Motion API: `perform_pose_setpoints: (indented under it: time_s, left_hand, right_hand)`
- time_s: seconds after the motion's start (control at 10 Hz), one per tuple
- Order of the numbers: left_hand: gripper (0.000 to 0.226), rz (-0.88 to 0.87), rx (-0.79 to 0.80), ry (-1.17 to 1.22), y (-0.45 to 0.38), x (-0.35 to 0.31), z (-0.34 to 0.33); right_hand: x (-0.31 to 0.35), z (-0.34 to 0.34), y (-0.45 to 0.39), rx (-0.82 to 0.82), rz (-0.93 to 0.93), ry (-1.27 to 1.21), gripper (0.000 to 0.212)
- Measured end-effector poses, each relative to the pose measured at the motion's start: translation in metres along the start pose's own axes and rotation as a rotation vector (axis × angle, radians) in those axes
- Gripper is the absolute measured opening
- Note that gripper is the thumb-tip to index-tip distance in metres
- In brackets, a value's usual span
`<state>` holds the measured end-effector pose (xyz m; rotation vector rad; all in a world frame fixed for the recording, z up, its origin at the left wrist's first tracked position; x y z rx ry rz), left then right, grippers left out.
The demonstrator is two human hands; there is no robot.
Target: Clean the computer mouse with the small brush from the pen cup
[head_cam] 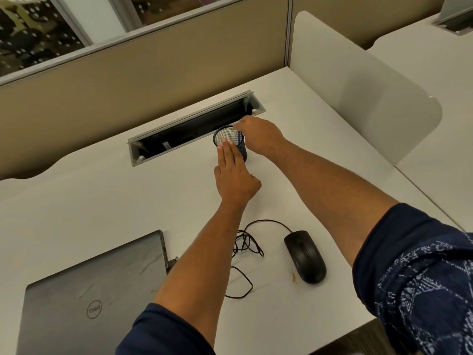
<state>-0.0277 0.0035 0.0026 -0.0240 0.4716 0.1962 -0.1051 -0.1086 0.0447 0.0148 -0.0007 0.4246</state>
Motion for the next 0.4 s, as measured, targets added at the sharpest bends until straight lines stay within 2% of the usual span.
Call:
perform_pose_setpoints:
  time_s: [0.1, 0.2, 0.3, 0.4]
  left_hand:
    - [0.104, 0.017, 0.008, 0.020, 0.000, -0.006, 0.000]
    - [0.102, 0.015, 0.007, 0.001, -0.001, -0.004, 0.000]
    - [0.095, -0.030, -0.034, 0.025, 0.009, 0.001, 0.009]
    - [0.083, -0.131, -0.142, 0.035, 0.019, 0.011, 0.018]
  right_hand:
    - [0.000, -0.007, 0.004, 0.047, -0.015, -0.095, 0.063]
    - [-0.001, -0.012, 0.010, 0.017, -0.007, -0.086, 0.071]
    - [-0.001, -0.011, 0.027, -0.078, -0.050, -0.179, 0.064]
    - [-0.001, -0.014, 0.055, -0.246, -0.062, -0.283, 0.053]
Point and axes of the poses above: each hand's wrist, its own y-axis away from the middle knuckle, its own z-axis out of the back of the hand, x = y × z, the point moved 1 cm from there along -y, towards the middle knuckle, and after that the axes turned 12 degrees about y, right-handed, at the moved point
